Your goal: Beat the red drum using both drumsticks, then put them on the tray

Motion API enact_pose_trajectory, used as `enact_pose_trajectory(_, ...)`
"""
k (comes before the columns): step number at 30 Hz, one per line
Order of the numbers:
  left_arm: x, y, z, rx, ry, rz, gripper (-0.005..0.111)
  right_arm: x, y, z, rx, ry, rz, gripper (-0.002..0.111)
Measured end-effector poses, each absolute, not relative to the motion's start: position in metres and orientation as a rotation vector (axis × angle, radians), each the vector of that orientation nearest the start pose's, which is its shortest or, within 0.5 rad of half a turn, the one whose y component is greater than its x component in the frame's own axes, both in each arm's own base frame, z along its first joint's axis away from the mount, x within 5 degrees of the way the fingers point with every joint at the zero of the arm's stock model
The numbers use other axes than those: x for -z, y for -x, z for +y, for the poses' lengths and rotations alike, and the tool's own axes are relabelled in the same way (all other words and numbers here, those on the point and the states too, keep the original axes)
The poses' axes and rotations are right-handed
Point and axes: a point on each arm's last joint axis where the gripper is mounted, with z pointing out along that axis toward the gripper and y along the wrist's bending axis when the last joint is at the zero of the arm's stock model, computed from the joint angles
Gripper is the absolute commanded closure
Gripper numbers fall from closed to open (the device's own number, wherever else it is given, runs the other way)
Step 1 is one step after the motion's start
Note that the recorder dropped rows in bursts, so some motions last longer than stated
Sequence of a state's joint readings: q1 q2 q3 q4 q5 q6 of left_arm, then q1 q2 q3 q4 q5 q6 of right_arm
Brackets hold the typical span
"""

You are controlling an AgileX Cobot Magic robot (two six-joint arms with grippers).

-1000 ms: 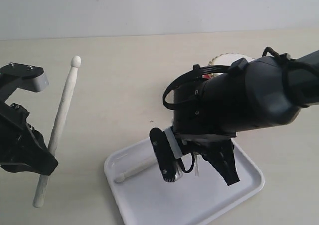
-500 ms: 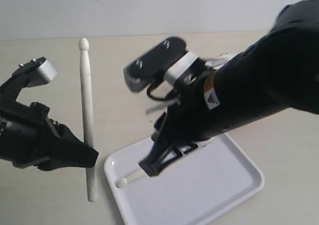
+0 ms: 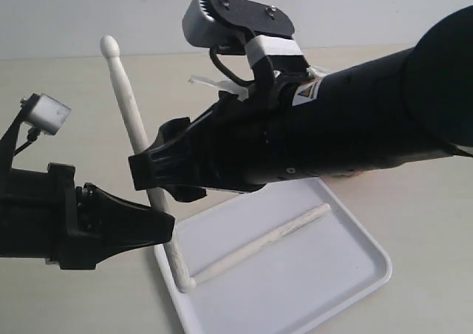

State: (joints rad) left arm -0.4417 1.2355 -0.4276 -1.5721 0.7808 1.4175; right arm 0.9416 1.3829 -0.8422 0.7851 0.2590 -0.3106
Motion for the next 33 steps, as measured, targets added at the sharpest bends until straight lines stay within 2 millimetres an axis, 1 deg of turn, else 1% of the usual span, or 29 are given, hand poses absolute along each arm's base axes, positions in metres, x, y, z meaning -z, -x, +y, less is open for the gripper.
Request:
enact_pose_trajectory(2, -0.211, -0.149, -0.141, 1.200, -0.748, 2.188, 0.107, -0.264, -0.158, 0.247, -0.946, 0.682, 2.273, 0.051)
enact_pose_trajectory(8, -0.213, -0.147, -0.143, 1.238, -0.755, 2.174, 0.107, -0.273, -0.164, 0.256, -0.952, 0.721, 2.215, 0.052)
enact_pose_trajectory(11, -0.214, -0.146, -0.143, 1.257, -0.761, 2.168, 0.107, -0.270, -0.168, 0.262, -0.950, 0.731, 2.224, 0.056)
enact_pose_trajectory(13, -0.214, -0.146, -0.144, 1.265, -0.762, 2.164, 0.107, -0.265, -0.170, 0.266, -0.949, 0.744, 2.246, 0.065)
enact_pose_trajectory(15, -0.214, -0.146, -0.144, 1.267, -0.763, 2.163, 0.107, -0.262, -0.170, 0.269, -0.950, 0.761, 2.264, 0.079)
enact_pose_trajectory(17, -0.214, -0.146, -0.144, 1.270, -0.764, 2.163, 0.107, -0.261, -0.170, 0.269, -0.951, 0.766, 2.270, 0.096)
enact_pose_trajectory(19, -0.215, -0.146, -0.144, 1.271, -0.761, 2.162, 0.106, -0.263, -0.170, 0.270, -0.958, 0.768, 2.267, 0.108)
enact_pose_trajectory(21, -0.215, -0.146, -0.144, 1.279, -0.752, 2.159, 0.099, -0.265, -0.169, 0.269, -0.951, 0.783, 2.251, 0.108)
enact_pose_trajectory(22, -0.216, -0.146, -0.144, 1.283, -0.754, 2.154, 0.093, -0.267, -0.169, 0.269, -0.950, 0.783, 2.243, 0.108)
enact_pose_trajectory(24, -0.216, -0.146, -0.144, 1.288, -0.754, 2.143, 0.078, -0.269, -0.169, 0.268, -0.946, 0.792, 2.230, 0.108)
enact_pose_trajectory(27, -0.216, -0.145, -0.144, 1.280, -0.772, 2.138, 0.047, -0.281, -0.171, 0.269, -0.949, 0.787, 2.179, 0.108)
enact_pose_trajectory(28, -0.216, -0.145, -0.144, 1.279, -0.783, 2.138, 0.038, -0.286, -0.172, 0.269, -0.948, 0.788, 2.157, 0.108)
enact_pose_trajectory(29, -0.217, -0.145, -0.144, 1.280, -0.791, 2.131, 0.033, -0.291, -0.174, 0.269, -0.941, 0.785, 2.136, 0.108)
enact_pose_trajectory(31, -0.221, -0.145, -0.145, 1.289, -0.807, 2.111, 0.032, -0.297, -0.180, 0.265, -0.924, 0.777, 2.112, 0.108)
enact_pose_trajectory(33, -0.226, -0.145, -0.146, 1.301, -0.808, 2.096, 0.038, -0.302, -0.190, 0.260, -0.893, 0.767, 2.109, 0.108)
